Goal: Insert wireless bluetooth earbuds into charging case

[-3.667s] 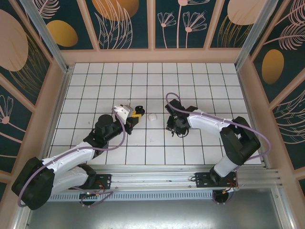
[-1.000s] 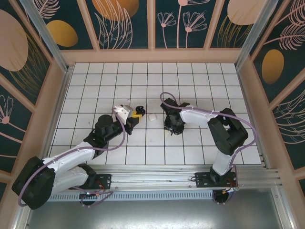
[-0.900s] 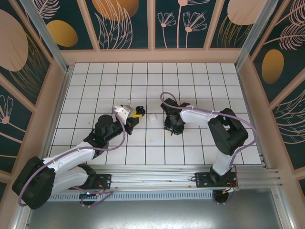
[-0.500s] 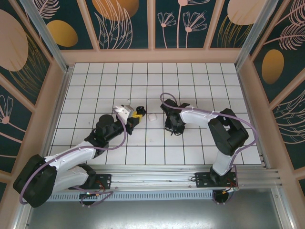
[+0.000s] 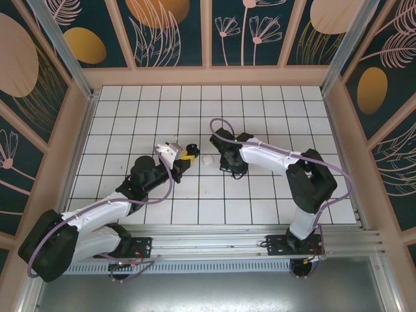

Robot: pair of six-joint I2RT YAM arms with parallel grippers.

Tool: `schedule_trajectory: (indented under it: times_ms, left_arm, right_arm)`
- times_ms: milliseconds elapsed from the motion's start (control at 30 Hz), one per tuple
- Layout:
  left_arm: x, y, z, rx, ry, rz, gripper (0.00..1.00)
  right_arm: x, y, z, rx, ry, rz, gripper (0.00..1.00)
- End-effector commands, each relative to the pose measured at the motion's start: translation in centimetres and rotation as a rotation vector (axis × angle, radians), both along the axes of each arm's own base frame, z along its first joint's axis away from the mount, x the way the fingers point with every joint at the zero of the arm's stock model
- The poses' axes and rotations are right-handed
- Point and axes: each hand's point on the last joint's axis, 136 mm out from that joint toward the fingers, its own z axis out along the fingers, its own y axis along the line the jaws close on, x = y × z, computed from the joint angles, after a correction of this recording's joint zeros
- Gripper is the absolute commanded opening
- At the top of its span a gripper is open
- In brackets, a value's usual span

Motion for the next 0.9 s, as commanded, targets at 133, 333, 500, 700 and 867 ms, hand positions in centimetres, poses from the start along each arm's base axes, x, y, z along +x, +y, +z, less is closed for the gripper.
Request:
schedule_trajectory:
  times_ms: [133, 333, 500, 700, 867]
  left_arm:
    - [-0.1, -0.8, 1.8, -0.036, -0.063, -0.048, 0.00]
    - [0.3, -1.5, 2.9, -0.047, -0.075, -0.065, 0.00]
    - [0.9, -2.1, 3.6, -0.053, -0.065, -0.072, 0.00]
    - [1.3, -2.6, 4.5, -0.067, -0.076, -0.080, 0.00]
    - [1.4, -2.8, 4.9, -0.074, -0.081, -0.085, 0.00]
  right_arm:
    - [2.2, 1.5, 10.3, -0.089, -0.290, 0.085, 0.10]
    - [2.8, 4.1, 17.7, -0.060, -0.499, 0.152, 0.09]
    - [2.4, 6.1, 21.8, -0.003, -0.599, 0.210, 0.09]
    - [2.1, 8.2, 22.8, 0.027, -0.629, 0.272, 0.09]
    - [1.9, 9.6, 23.2, 0.056, -0.633, 0.301, 0.09]
